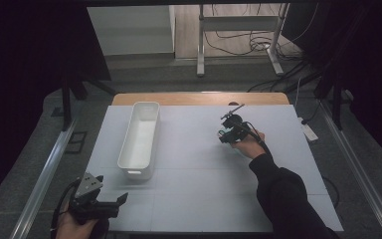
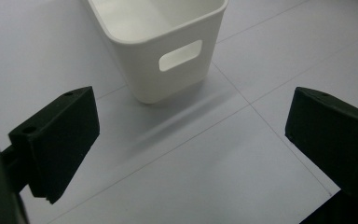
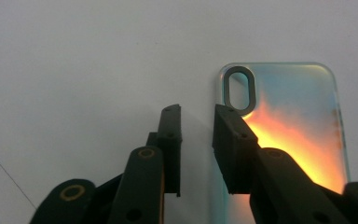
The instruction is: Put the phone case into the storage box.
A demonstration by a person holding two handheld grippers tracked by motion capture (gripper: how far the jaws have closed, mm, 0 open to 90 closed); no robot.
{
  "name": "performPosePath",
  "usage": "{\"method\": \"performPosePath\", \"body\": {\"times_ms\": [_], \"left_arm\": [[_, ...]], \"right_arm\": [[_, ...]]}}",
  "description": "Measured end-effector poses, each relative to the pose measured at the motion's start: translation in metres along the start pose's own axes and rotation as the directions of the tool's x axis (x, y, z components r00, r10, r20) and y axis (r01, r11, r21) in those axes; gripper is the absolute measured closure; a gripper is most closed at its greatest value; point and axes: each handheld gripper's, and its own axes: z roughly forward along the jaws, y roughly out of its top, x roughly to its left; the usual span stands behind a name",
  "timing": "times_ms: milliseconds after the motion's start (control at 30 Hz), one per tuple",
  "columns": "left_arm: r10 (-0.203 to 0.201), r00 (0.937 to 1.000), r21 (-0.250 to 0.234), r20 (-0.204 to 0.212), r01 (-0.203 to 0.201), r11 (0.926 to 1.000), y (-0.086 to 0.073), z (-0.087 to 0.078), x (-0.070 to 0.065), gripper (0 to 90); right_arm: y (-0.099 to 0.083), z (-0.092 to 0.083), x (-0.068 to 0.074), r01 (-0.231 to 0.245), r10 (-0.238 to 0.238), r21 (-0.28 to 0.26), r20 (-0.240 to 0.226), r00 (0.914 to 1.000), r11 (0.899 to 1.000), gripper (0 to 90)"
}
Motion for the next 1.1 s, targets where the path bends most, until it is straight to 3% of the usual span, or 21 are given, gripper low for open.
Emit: {"method": "performPosePath", "body": {"times_ms": [467,567,1100], "left_arm": [[-0.001,1.0,0.0,0.0,0.001,1.0,0.0,0.0,0.0,3.6],[0.0,1.0,0.001,0.0,0.0,1.0,0.0,0.0,0.0,3.6],[0.001,1.0,0.002,0.001,-0.001,1.0,0.0,0.0,0.0,3.6]], "right_arm": [[-0.003,-0.008,-0.005,0.005,-0.005,-0.002,0.003,1.0,1.0,45.6],[-0.005,-0.011,-0.008,0.004,-0.004,0.001,0.006,1.0,1.0,37.1],[-0.015,-0.014,-0.023,-0.005,0.005,0.026,0.021,0.9998,1.0,15.5]]}}
